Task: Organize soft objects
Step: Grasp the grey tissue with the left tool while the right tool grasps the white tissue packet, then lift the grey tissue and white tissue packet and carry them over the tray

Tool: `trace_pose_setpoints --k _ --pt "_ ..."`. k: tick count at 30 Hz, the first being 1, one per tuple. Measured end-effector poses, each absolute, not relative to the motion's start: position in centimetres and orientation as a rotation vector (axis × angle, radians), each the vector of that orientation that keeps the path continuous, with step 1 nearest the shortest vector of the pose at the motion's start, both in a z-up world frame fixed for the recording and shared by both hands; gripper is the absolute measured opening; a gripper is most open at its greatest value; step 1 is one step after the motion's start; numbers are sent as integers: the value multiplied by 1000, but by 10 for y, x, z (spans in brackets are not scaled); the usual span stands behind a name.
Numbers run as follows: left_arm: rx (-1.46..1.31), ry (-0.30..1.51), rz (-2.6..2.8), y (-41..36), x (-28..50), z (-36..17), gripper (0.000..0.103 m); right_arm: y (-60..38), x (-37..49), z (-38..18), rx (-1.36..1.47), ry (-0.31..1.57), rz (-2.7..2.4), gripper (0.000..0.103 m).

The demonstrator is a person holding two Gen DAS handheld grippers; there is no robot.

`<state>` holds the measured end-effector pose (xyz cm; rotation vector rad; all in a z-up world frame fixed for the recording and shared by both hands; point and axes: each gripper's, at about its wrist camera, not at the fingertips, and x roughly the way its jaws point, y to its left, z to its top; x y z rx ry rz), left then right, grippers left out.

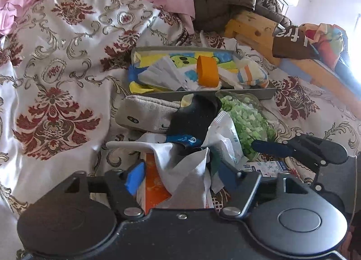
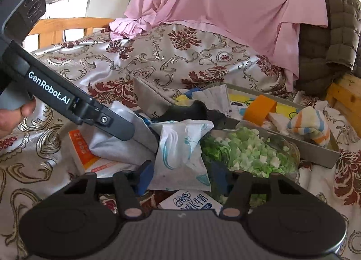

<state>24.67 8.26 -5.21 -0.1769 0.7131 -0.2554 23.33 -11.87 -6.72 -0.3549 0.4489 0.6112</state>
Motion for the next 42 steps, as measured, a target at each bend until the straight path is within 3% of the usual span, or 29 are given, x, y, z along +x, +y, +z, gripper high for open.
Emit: trace_pose_setpoints --k 6,13,19,21,24,33,42 --pt "-206 705 -261 85 253 -56 41 -111 242 -68 -369 421 642 59" --pt "-210 722 -263 87 255 -59 29 -109 251 -72 -368 430 641 55" --pt "-148 726 -206 76 257 -57 27 -108 254 -75 -379 427 653 54" --pt "-106 729 -194 71 257 -56 16 -107 254 -75 -379 426 652 53" --pt "-56 733 -191 65 254 -55 10 -108 254 -73 -366 428 655 49" --pt "5 725 -128 56 233 -51 3 -106 246 -70 -401 414 648 35" --pt "53 716 -93 39 209 -35 2 -106 239 -68 -424 381 630 32"
